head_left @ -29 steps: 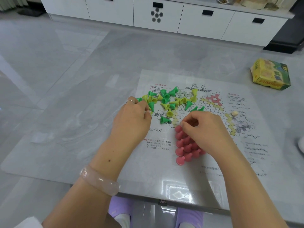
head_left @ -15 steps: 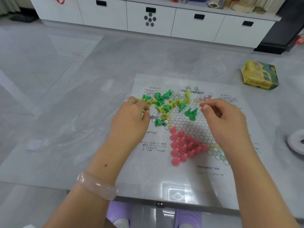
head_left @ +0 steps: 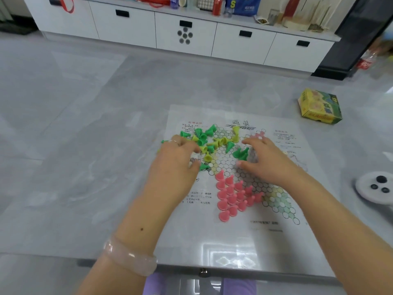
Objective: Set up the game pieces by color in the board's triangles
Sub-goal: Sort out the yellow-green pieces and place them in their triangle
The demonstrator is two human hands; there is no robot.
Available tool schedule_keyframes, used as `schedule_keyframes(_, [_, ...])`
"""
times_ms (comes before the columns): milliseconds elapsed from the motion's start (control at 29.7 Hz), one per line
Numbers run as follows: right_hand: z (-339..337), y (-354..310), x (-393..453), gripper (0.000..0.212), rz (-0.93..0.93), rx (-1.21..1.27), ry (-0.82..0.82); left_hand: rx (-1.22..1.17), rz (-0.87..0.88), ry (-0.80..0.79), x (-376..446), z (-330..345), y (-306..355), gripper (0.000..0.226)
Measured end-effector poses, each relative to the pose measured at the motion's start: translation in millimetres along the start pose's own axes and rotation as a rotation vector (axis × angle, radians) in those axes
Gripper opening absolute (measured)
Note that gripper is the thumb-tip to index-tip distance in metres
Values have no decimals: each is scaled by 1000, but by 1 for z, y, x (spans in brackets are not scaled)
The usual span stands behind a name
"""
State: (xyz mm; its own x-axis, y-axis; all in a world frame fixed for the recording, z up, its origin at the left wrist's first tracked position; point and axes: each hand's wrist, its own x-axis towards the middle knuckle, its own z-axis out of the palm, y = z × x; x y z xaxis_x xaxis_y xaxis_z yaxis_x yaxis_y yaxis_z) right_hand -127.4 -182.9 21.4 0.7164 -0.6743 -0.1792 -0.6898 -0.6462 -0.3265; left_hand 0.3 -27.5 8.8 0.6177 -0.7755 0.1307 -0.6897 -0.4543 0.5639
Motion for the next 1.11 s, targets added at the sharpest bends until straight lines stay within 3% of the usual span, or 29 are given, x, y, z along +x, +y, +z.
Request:
schedule_keyframes(135, [14, -5, 23, 62, -127, -70, 77, 81, 214, -137, -2, 10, 9, 32])
schedule_keyframes(269, [22, -10, 40, 48, -279, -234, 144, 165, 251, -188, 4, 20, 8, 32])
schedule_keyframes(404, [22, -10, 49, 31, -369, -273, 163, 205, 234, -128, 11, 28, 1, 35])
schedule_keyframes(605, [24, -6, 51, 18, -391, -98, 186, 285, 50, -28, 17, 26, -11, 37])
schedule_keyframes(841, [25, -1, 50, 14, -361, 6, 235, 51, -7, 65, 12, 16, 6, 34])
schedule_keyframes(1009, [19, 1, 45, 12, -109, 513, 240, -211, -64, 130, 13, 8, 14, 26])
schedule_keyframes(1110, [14, -1, 42, 9, -30, 630, 212, -388, -132, 139, 11, 3, 21, 23])
